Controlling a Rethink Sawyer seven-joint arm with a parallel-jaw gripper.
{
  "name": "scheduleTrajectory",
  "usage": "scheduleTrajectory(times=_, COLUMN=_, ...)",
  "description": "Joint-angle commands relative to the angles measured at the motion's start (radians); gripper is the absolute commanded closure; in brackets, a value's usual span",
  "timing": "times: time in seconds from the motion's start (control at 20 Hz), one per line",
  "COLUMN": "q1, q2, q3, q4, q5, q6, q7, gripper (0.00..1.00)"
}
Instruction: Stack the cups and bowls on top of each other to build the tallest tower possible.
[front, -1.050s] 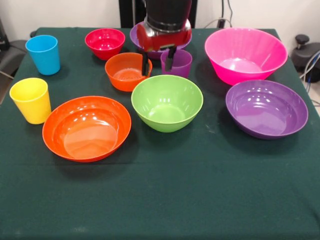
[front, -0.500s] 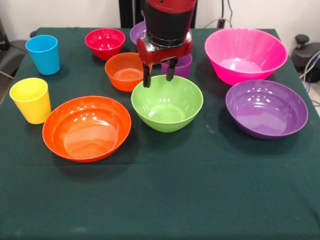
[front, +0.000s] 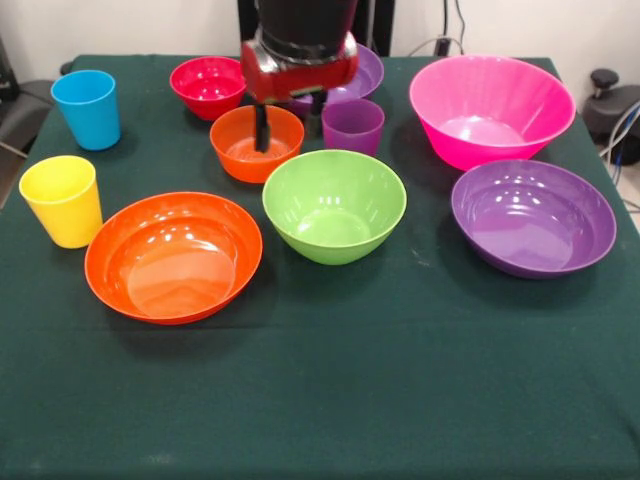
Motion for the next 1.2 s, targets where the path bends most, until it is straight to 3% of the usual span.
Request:
scheduleTrajectory(times=0.05, q1=-0.021, q2=-0.088, q3=0.040, q4=0.038, q5=-0.088, q6=0.114, q7=-0.342, gripper=0.00)
scheduleTrajectory(times=0.6, q1=-0.055, q2=-0.038, q3=0.064, q4=-0.006, q5=-0.153, q6=0.051, q7=-0.361, gripper=0.00)
scheduleTrajectory(times=1.2, q1=-0.093, q2=-0.088, q3=0.084, q4=0.076, q5=-0.207, q6=0.036, q7=-0.386, gripper=0.00)
